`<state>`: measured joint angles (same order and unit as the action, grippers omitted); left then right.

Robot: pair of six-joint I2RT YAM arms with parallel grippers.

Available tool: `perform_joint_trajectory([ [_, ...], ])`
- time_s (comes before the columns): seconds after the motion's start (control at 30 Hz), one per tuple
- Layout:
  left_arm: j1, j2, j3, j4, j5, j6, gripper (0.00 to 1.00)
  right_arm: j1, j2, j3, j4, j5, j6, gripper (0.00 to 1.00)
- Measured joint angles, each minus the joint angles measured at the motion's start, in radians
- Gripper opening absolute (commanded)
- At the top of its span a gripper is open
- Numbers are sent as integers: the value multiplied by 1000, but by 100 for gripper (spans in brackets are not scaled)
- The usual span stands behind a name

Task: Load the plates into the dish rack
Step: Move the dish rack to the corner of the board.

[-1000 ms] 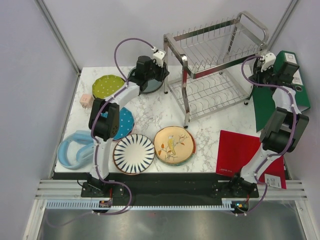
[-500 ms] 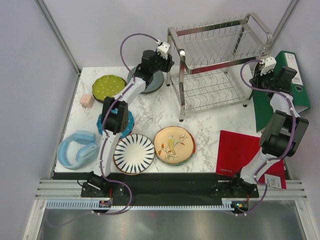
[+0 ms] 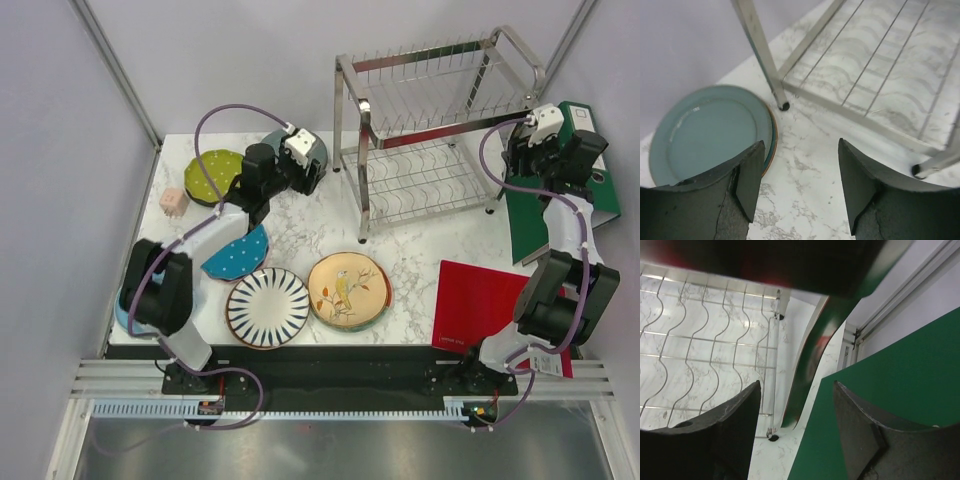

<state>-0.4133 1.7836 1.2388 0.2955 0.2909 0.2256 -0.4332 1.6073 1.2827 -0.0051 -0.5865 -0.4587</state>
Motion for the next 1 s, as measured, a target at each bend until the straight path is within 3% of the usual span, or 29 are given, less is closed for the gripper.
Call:
perform_joint_trajectory([
  [0.13,-85,-225,-78,31,9,-23,67,0,-6,0,36,2,32,64],
  [0.27,-200,-280,-69,64,33,-52,67,-6,18,-1,64,6,85,62],
  [0.47,-253,-177,-14,34,23,-88,67,-21,74,-1,83,4,132,54],
  [0.67,-256,-67,74,12,-6,-91,65,-22,96,-1,108,-5,154,53],
  [0.83,-255,18,180,-15,-19,-84,58,-22,96,-1,131,-12,158,41],
  [1.0,-255,112,312,-60,-48,-61,55,-23,111,1,148,-10,160,37],
])
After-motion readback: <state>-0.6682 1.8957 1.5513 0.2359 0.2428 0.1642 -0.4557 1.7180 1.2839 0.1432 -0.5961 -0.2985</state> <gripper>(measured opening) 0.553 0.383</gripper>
